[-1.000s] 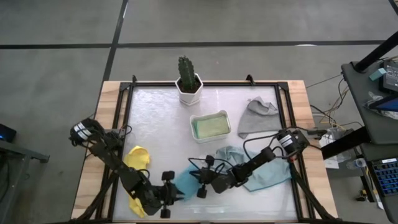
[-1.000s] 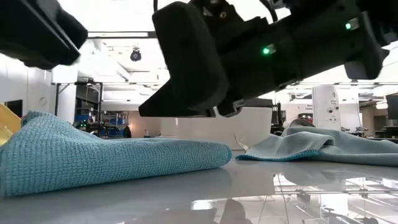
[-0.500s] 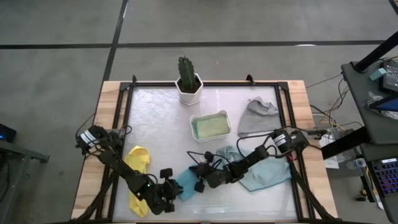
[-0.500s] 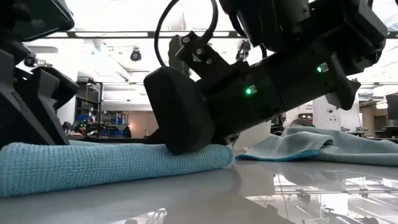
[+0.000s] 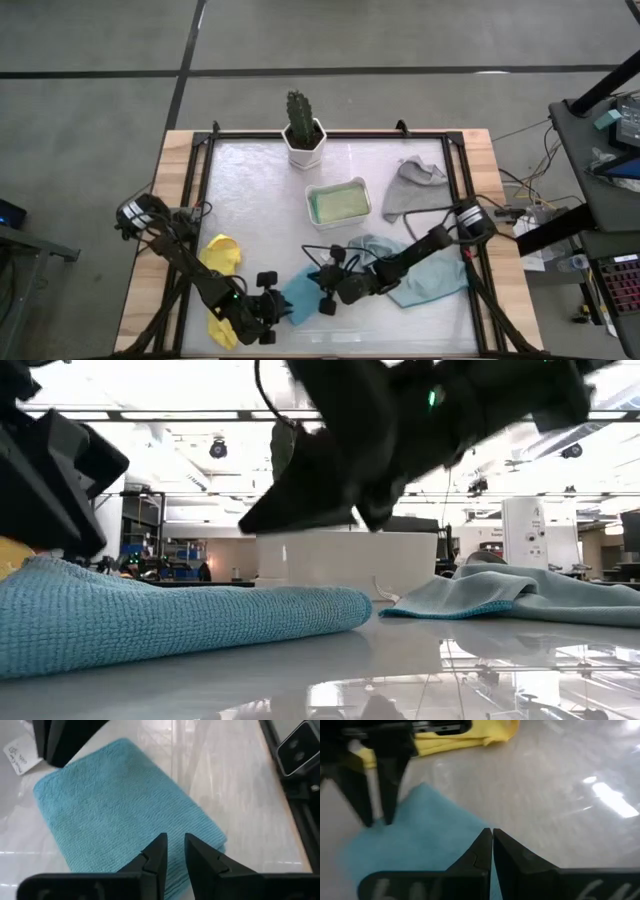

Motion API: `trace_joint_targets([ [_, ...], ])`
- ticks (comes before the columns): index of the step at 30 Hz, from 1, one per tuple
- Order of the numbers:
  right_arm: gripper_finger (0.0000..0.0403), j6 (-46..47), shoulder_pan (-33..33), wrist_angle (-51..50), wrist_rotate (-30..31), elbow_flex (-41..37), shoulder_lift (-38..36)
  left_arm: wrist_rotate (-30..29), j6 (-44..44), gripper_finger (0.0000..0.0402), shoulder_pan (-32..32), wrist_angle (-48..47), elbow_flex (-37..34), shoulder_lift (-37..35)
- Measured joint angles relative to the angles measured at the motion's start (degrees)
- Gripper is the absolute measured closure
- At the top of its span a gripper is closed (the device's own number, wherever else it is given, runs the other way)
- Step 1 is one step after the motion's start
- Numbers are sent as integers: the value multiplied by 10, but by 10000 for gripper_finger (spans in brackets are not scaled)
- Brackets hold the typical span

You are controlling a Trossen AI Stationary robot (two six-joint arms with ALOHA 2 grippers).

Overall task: Fold microfiber towels
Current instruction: Fold the dark blue towel, then put the blue towel into the bin

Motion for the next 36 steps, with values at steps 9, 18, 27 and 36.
trace_joint_targets([
  [9, 321, 157, -30, -214, -157, 2, -103, -1, -1, 350, 0, 22, 0, -6],
  [18, 210, 255, -63, -273, -260, 2, -100, 15, -17, 350, -4, 41, -2, 41],
  [27, 145, 262, -67, -214, -260, 2, -67, 29, -17, 350, -5, 48, -3, 51],
  [36, 133, 260, -69, -193, -258, 3, -51, 30, -17, 350, -5, 48, -6, 51],
])
